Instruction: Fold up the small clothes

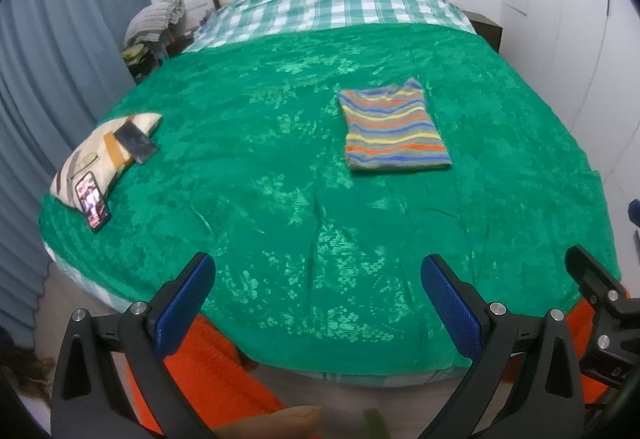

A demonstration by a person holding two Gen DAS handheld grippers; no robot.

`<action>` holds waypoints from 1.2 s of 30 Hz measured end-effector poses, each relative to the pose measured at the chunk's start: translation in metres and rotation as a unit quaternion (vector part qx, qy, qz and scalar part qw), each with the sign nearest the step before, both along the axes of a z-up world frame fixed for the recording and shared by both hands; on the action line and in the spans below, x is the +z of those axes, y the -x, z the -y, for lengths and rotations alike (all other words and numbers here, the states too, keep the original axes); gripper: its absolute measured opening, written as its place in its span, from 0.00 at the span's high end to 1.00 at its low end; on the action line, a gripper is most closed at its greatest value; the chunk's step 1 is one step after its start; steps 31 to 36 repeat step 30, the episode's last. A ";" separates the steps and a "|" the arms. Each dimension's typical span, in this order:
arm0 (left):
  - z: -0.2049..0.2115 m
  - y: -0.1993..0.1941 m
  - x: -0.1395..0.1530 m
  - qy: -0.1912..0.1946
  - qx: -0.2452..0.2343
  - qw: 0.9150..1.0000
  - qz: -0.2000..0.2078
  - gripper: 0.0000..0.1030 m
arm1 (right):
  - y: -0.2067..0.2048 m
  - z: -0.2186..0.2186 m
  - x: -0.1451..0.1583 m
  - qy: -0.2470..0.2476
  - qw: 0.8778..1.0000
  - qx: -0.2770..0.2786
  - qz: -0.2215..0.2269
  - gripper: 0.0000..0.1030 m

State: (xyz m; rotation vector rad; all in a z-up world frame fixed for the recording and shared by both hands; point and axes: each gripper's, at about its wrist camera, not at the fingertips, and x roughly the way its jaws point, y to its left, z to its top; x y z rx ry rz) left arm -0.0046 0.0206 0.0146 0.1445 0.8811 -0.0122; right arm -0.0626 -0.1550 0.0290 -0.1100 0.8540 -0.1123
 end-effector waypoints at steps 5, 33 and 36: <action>0.000 0.002 0.006 0.000 -0.002 1.000 0.011 0.00 | 0.001 0.000 0.011 -0.015 1.000 0.013 0.007 0.01; 0.002 0.007 0.018 0.005 -0.006 0.999 0.040 0.00 | -0.002 0.005 0.018 -0.033 0.999 0.012 0.015 0.01; 0.002 0.007 0.018 0.005 -0.006 0.999 0.040 0.00 | -0.002 0.005 0.018 -0.033 0.999 0.012 0.015 0.01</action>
